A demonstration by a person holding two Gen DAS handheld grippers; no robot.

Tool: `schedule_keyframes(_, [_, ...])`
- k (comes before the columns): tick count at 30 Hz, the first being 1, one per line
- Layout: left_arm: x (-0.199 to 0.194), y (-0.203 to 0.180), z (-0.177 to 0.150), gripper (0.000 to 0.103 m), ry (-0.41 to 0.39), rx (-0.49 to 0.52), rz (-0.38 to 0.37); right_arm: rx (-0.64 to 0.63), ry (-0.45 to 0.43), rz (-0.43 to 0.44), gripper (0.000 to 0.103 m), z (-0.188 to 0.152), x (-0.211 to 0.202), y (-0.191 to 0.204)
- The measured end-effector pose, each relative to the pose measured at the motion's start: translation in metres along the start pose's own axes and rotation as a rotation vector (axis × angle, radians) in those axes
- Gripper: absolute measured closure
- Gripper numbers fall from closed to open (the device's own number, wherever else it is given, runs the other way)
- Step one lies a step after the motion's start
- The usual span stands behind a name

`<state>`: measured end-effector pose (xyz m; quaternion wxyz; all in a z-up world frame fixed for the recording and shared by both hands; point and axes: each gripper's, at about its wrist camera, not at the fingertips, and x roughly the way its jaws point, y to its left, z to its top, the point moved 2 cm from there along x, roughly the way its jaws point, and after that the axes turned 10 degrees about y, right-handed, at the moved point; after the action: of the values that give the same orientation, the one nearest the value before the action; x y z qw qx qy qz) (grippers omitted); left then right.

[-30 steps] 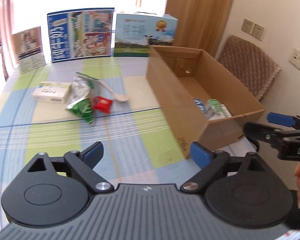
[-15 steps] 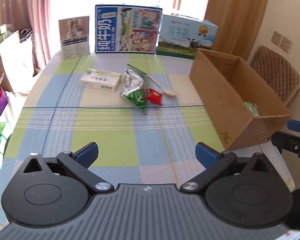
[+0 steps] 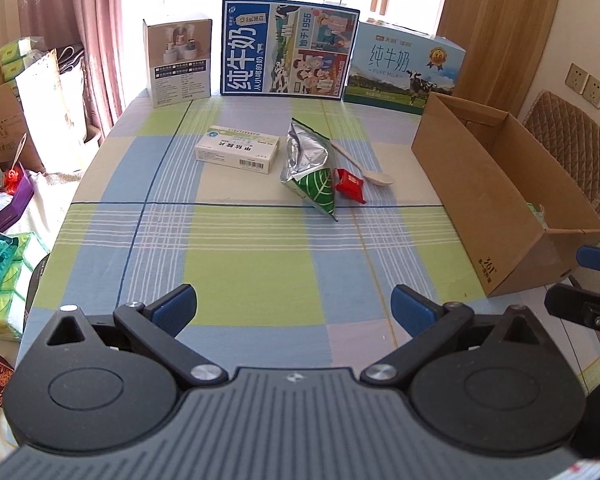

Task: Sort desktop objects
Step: 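Move both open tools back from the cardboard box over the table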

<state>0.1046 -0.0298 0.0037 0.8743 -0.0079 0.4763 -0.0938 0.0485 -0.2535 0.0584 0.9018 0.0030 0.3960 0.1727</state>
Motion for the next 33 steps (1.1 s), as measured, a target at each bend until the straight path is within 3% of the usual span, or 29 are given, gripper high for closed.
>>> schedule_keyframes(17, [0.042,0.020,0.014,0.001,0.035,-0.014,-0.013,-0.027,0.052,0.017,0.002,0.018,0.054,0.016])
schedule_keyframes(33, [0.122,0.040,0.081,0.002,0.044,0.009,-0.058,0.109,0.089,0.006,0.003,0.056,0.157,-0.020])
